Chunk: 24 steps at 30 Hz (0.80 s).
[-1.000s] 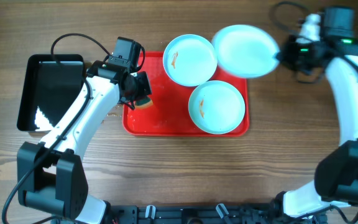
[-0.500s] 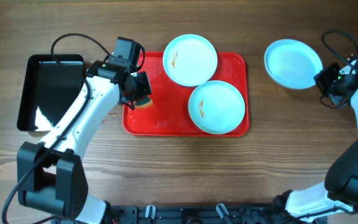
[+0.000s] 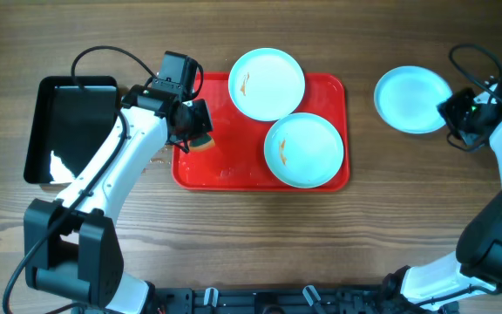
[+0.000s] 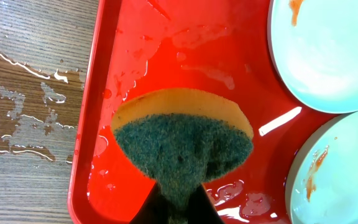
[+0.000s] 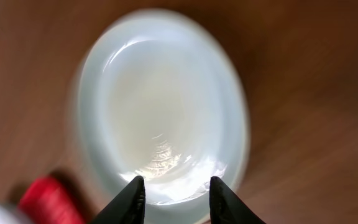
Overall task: Clean dirty plates on tray and stack at the side
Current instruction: 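Carry the plate right of the red tray and set it down, then move the right gripper back to the top plate on the red tray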
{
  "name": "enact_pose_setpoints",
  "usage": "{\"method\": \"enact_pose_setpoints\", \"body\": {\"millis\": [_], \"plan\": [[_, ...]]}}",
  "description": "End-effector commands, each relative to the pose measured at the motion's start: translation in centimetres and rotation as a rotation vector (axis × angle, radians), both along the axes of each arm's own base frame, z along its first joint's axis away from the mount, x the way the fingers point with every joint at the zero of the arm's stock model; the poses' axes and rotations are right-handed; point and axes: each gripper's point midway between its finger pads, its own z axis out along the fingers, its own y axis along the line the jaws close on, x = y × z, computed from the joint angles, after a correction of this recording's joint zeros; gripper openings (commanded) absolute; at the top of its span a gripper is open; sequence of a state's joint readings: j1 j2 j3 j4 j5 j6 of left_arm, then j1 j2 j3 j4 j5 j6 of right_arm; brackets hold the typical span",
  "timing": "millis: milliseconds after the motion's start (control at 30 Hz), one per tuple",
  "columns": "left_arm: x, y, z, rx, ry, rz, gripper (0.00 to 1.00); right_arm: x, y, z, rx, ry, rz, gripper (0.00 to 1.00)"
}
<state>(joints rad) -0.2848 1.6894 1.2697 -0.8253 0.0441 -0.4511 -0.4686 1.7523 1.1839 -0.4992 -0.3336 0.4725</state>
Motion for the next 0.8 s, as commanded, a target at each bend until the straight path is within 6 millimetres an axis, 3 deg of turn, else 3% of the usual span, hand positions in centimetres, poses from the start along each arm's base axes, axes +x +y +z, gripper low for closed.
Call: {"method": "enact_pose_setpoints", "body": {"millis": [0,133,267,333,500,633,767], "plan": [[0.1,-0.2,0.2,-0.015,-0.006,0.002,0.04,2.6,6.4,2.7,0.154,-0.137,0.241,0.36],[0.0,-0.2,0.2,-0.015,-0.005,0.002,0.04,4.3,10.9,5.5,0.124,-0.196,0.37,0.43],[0.0,-0.2,0.0,-0.015,-0.005,0.002,0.04,5.8,16.5,8.3,0.013,-0.231,0.544,0.74],[0.0,-0.2,0.0,-0.016,-0.006,0.003,0.04,6.1,18.2,8.6,-0.092,-0.211,0.587,0.85],[0.5,-0.3,0.1,-0.022,-0.028,0.003,0.04,5.6,21.4,5.9,-0.354,-0.02,0.726,1.0],[0.7,-0.4,0.2,-0.025,-0.037,0.002,0.04,5.6,23.6,1.7,-0.338,0.129,0.837,0.99],[0.6,-0.4,0.2,-0.023,-0.031,0.003,0.04,7.0,25.8,-2.3,-0.266,0.123,0.909,0.92]]}}
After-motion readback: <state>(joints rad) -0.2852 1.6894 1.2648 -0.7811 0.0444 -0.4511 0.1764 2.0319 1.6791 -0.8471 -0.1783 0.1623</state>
